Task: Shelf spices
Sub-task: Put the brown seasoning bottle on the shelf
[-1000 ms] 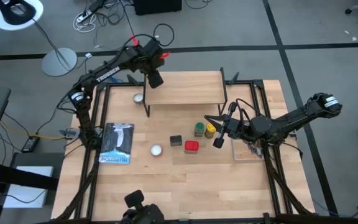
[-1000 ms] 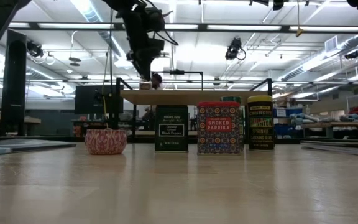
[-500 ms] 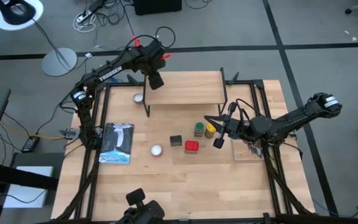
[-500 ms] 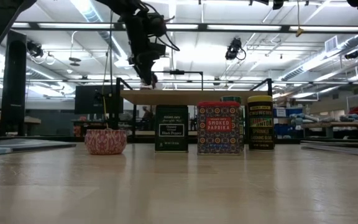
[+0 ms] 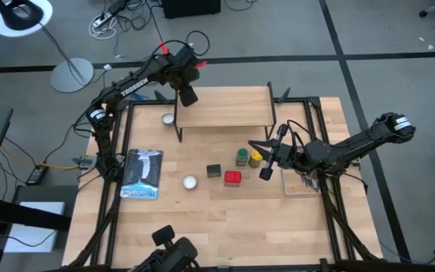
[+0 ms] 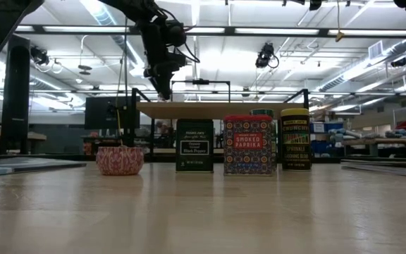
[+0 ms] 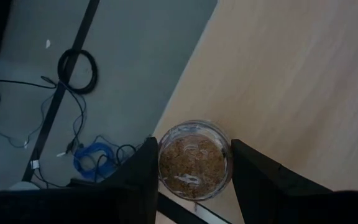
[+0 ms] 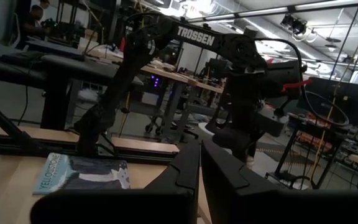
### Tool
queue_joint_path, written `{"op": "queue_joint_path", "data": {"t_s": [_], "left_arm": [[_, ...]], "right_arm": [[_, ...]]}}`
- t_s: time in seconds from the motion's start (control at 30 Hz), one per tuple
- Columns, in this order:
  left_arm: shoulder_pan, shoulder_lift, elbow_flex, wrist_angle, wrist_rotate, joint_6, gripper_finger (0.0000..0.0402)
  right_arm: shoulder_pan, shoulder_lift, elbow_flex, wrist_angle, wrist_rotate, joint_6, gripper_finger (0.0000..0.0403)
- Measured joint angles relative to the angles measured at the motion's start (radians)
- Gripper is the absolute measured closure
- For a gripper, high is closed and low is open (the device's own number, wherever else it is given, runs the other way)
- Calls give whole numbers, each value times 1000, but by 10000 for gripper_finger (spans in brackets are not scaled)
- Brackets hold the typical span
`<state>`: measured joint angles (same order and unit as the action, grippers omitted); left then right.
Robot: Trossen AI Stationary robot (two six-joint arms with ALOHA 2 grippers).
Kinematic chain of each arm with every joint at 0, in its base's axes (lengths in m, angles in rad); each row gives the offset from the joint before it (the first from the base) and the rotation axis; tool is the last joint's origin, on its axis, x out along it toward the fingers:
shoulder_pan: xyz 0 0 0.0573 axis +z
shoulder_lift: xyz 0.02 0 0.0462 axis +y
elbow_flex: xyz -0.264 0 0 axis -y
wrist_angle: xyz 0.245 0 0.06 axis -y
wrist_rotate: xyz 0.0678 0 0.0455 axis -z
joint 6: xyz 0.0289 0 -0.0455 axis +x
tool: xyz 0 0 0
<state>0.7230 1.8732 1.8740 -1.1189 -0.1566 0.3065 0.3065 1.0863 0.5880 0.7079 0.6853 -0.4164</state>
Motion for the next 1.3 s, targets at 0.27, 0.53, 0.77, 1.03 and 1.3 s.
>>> {"op": "queue_joint_path", "data": {"t_s": [0.27,0.53,0.77,1.03,1.3], "left_arm": [[4,0,0,0,30,0,248],[4,0,0,-10,31,0,248],[3,0,0,-21,30,0,223],[2,0,0,-14,30,-1,216],[-10,0,0,-9,29,-23,202]], "right_arm": [[0,0,0,1,0,0,385],[0,0,0,1,0,0,385],[0,0,0,1,0,0,385],[0,0,0,1,0,-1,385],[0,0,0,1,0,-1,385]]}}
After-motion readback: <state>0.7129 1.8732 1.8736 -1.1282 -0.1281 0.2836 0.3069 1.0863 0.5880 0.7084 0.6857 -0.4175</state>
